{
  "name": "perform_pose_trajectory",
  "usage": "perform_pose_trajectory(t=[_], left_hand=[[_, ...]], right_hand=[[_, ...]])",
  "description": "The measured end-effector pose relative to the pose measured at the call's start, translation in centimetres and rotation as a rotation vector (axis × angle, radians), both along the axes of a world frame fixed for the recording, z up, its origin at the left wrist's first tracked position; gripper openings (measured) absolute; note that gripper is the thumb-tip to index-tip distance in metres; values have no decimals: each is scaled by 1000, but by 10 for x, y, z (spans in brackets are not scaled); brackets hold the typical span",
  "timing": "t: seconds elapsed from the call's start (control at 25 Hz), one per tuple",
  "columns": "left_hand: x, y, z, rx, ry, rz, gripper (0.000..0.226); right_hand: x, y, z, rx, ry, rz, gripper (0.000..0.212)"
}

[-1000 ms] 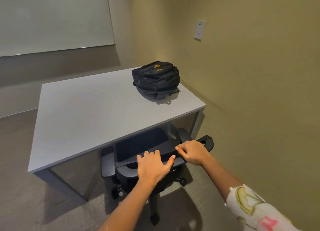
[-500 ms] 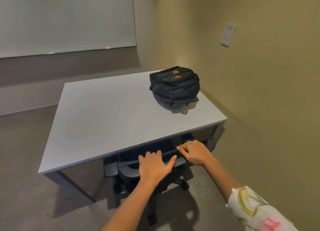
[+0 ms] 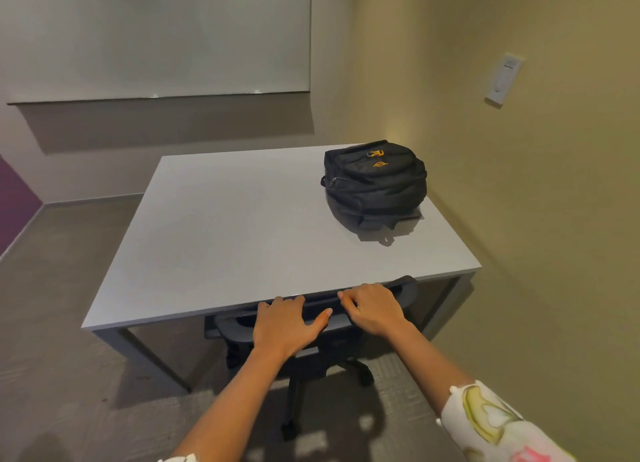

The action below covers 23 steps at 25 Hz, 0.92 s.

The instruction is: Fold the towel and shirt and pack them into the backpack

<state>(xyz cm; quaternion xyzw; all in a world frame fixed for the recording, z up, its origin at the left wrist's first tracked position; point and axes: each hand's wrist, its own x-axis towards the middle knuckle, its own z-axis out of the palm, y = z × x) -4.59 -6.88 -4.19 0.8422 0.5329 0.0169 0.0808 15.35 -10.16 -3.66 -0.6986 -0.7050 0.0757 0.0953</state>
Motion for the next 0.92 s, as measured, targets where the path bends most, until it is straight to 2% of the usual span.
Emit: perform_pose_trajectory(t=[0.32, 0.64, 0.8, 0.92], left_hand=[[3, 37, 0, 34, 12, -2, 82], [-9, 58, -1, 12, 41, -33, 78], [-7, 59, 2, -73, 85, -37, 85], [-10, 68, 1, -143, 96, -65, 87]], right_hand=[[6, 39, -4, 8, 9, 21, 51], [-5, 55, -10, 27, 3, 25, 44], [-5, 55, -10, 27, 29, 22, 42], [-9, 59, -14, 7, 23, 12, 53]])
